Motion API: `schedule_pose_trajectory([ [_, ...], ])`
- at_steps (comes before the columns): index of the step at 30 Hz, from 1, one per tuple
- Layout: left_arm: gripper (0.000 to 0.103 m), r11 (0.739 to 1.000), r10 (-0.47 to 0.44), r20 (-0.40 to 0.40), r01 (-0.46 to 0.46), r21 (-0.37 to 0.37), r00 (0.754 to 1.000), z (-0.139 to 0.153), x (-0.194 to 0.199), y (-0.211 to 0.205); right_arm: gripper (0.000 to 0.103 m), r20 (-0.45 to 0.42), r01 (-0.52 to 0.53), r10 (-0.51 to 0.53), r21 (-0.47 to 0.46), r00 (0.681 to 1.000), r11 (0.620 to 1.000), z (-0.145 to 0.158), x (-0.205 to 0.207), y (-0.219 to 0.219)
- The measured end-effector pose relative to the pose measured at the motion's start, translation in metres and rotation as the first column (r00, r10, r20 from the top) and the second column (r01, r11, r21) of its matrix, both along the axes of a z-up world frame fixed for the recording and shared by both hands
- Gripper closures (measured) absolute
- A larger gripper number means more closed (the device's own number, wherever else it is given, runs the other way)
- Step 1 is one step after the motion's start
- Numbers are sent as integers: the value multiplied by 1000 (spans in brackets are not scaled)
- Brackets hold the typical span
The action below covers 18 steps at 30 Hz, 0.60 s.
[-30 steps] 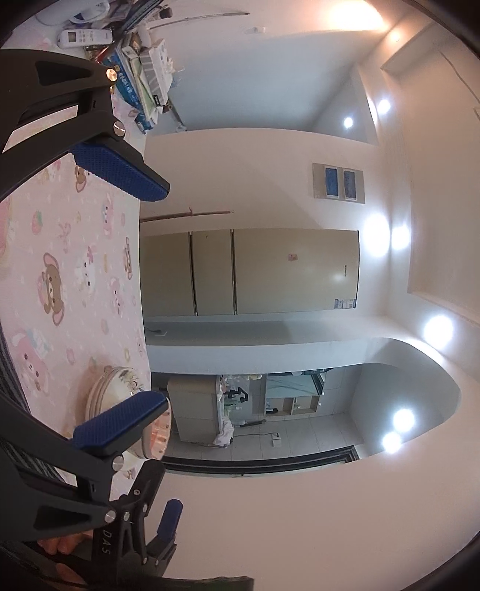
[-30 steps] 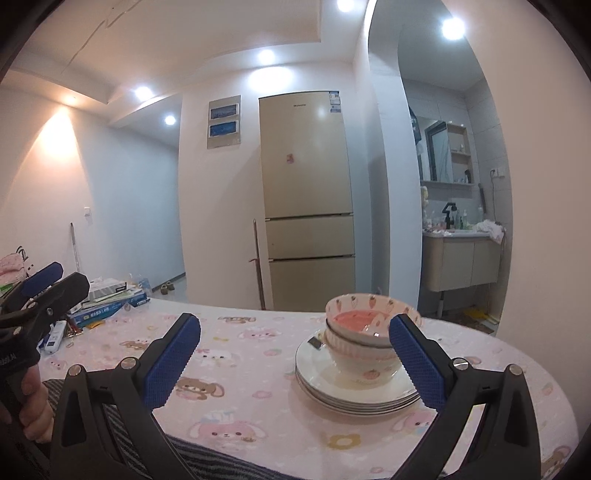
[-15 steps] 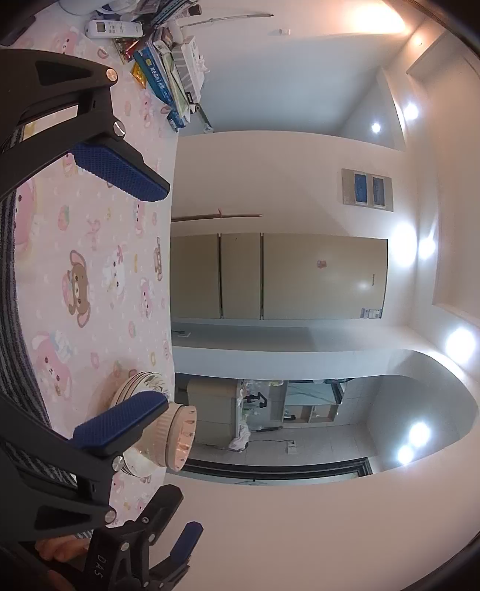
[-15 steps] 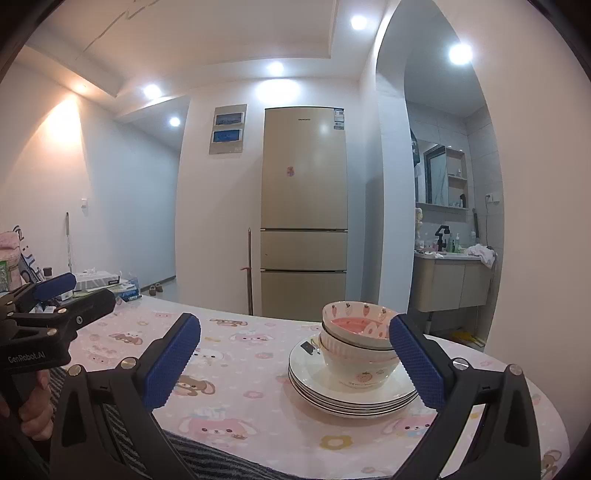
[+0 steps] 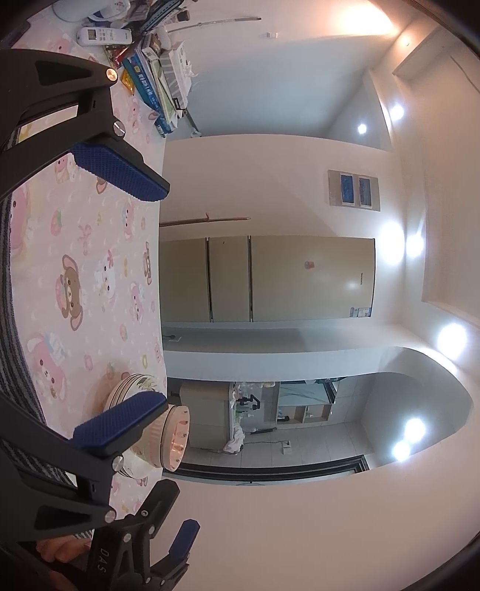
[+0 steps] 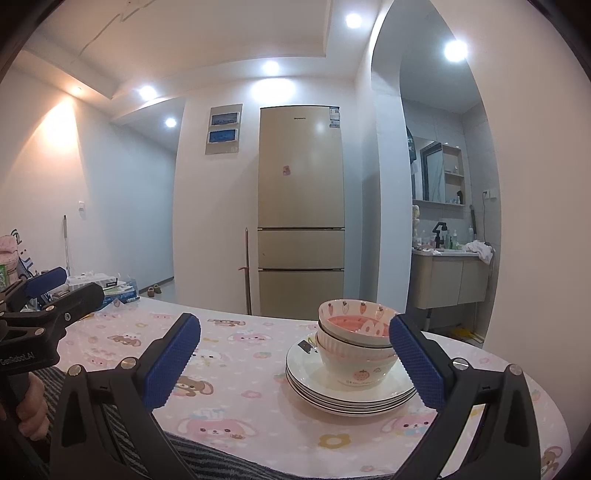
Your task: Organize plates and bowls
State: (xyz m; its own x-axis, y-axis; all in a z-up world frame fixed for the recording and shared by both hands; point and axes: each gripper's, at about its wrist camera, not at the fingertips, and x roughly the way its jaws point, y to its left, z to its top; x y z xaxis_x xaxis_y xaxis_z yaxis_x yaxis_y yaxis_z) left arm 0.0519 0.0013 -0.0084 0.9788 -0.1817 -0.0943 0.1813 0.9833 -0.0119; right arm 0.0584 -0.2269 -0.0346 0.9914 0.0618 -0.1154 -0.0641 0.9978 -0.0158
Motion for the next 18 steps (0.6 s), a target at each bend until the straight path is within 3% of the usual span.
schedule_pose_trajectory([
  [18, 0, 1000, -6, -19, 6, 4, 1000, -1, 3, -1, 0, -9, 0, 0, 1, 1000, 1000, 1, 0, -3],
])
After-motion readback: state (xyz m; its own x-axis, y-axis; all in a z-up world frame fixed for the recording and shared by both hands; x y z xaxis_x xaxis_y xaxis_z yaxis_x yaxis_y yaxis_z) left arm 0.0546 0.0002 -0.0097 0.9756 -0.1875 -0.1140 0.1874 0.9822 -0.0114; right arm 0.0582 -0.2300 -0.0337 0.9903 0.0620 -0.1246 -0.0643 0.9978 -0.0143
